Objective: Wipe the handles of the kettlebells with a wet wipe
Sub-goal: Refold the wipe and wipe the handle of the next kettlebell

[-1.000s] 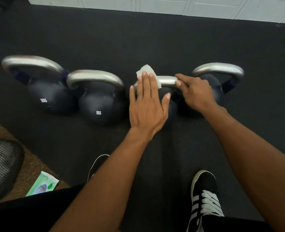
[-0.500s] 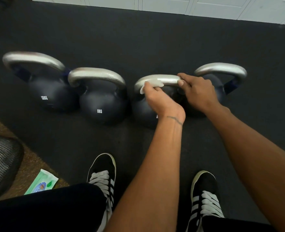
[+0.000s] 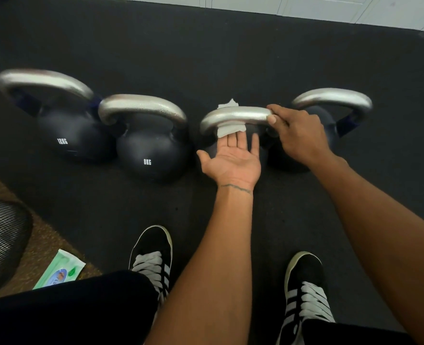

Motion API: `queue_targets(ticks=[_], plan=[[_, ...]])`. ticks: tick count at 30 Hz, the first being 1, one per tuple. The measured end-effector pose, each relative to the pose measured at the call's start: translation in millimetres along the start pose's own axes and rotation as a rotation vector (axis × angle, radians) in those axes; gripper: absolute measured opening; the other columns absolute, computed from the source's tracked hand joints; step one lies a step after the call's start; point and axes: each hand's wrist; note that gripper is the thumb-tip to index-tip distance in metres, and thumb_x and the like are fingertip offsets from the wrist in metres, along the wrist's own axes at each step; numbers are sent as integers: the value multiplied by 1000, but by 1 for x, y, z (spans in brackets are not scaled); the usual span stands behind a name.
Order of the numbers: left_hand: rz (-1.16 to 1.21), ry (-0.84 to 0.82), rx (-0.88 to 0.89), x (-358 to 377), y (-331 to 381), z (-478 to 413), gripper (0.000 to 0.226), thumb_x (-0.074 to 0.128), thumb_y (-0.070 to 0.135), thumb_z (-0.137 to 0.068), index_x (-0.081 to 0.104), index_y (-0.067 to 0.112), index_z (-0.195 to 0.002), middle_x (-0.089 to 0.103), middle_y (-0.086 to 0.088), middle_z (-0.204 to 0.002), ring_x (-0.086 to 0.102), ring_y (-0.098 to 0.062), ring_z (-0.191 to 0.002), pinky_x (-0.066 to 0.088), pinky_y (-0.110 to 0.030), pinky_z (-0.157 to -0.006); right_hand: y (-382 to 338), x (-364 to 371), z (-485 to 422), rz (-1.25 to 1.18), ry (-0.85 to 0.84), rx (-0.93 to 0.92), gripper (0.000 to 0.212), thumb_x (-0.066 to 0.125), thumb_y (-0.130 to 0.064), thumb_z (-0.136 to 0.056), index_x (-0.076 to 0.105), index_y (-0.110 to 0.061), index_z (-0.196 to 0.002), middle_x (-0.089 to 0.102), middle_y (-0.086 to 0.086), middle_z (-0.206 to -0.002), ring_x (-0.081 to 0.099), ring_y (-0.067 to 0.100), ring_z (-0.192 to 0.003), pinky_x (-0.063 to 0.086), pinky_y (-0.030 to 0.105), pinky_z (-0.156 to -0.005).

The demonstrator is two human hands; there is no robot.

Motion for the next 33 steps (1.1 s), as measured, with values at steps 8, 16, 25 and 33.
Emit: queue_targets(ticks=[8, 16, 25, 33], plan=[[-87, 2, -68, 12, -5, 0, 92, 15, 75, -97, 42, 6, -152, 37, -15, -162, 28, -29, -153, 16, -48, -125, 1, 1, -1, 7, 0, -9, 40, 40, -41, -106, 54, -28, -141, 69, 2, -102, 61, 20, -89, 39, 30, -74], [41, 87, 33, 5, 22, 6, 92, 17, 71, -100, 38, -2, -152, 40, -18, -159, 35, -31, -150, 22, -47, -124, -5, -3, 1, 23, -3, 4, 37, 41, -39, -107, 55, -31, -140, 70, 8, -108, 60, 32, -106, 34, 33, -79], [-402, 229, 94, 35, 33, 0, 83, 17, 70, -100, 15, 17, -163, 17, -5, -170, 13, -18, -157, 0, -41, -126, -4, -3, 1, 17, 1, 2, 37, 40, -40, -106, 54, -33, -140, 69, 8, -113, 60, 34, -108, 37, 34, -80], [-919, 193, 382, -1, 25, -11, 72, 13, 62, -105, 51, 7, -79, 58, -8, -100, 52, -9, -92, 31, -33, -109, -5, -3, 1, 35, -1, 0, 36, 41, -39, -107, 55, -32, -139, 70, 8, -116, 59, 36, -109, 42, 38, -86]])
Point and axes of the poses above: each hand's wrist, its own z-axis away from the middle knuckle, its own x-axis out of the palm, y = z × x
